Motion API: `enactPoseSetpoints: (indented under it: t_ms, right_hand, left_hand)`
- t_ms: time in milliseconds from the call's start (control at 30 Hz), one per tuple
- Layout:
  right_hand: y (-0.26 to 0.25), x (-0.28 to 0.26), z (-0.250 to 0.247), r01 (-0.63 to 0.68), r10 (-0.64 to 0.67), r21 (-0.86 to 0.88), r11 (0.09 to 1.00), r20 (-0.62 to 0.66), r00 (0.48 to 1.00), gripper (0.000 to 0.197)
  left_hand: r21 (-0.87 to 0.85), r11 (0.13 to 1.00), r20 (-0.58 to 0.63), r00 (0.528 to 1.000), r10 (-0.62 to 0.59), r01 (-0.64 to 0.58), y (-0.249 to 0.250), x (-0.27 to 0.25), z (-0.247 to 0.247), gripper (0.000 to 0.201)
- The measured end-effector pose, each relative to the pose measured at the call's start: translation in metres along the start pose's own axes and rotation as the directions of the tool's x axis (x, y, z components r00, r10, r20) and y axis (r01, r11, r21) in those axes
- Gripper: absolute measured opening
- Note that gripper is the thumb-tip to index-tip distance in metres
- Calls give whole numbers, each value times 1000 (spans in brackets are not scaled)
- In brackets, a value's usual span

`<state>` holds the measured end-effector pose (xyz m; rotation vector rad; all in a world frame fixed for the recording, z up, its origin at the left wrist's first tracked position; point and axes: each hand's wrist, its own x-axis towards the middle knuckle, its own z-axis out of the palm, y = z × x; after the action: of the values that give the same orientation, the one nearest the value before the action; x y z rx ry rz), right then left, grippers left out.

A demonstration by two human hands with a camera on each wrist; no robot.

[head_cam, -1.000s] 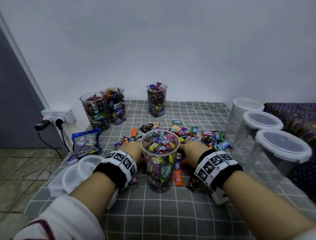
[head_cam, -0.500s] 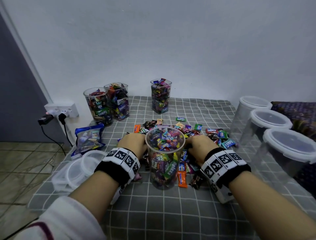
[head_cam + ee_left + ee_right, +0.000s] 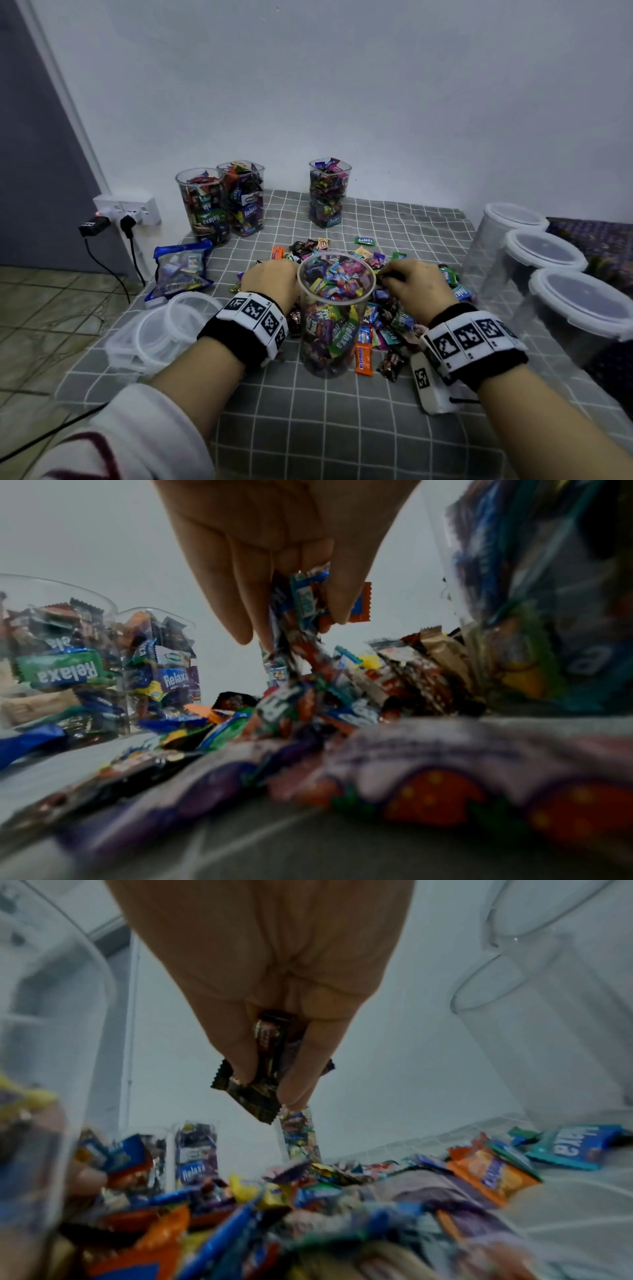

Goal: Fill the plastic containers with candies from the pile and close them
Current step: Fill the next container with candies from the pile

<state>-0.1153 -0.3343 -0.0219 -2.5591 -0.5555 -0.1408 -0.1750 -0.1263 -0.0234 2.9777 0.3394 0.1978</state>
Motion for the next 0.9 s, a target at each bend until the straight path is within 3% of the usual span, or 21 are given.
enactPoseSetpoints:
  t_ms: [100, 267, 567, 733, 900]
  right_hand:
    - [-11, -3, -11, 52, -39, 103, 993, -119, 992, 18]
    - [-41, -7, -34, 247, -178, 220, 944, -290, 940, 16]
    - [-74, -22, -32, 459, -416, 158, 874, -243, 876, 15]
    - [-78, -27, -25, 484, -450, 150, 862, -215, 867, 21]
    - [-76, -31, -20, 439, -384, 232, 868, -245, 890, 33]
  left_hand:
    - [-7, 1000, 2, 1000, -7, 7, -4, 2, 0, 26]
    - [-6, 1000, 4, 1000, -11, 11, -6, 4, 1, 26]
    - [-17, 1000, 13, 1000, -8, 8, -5, 2, -2, 26]
    - [-37, 999, 20, 1000, -7, 8, -4, 0, -3, 26]
    - [-53, 998, 28, 1000, -11, 13, -4, 0, -5, 27]
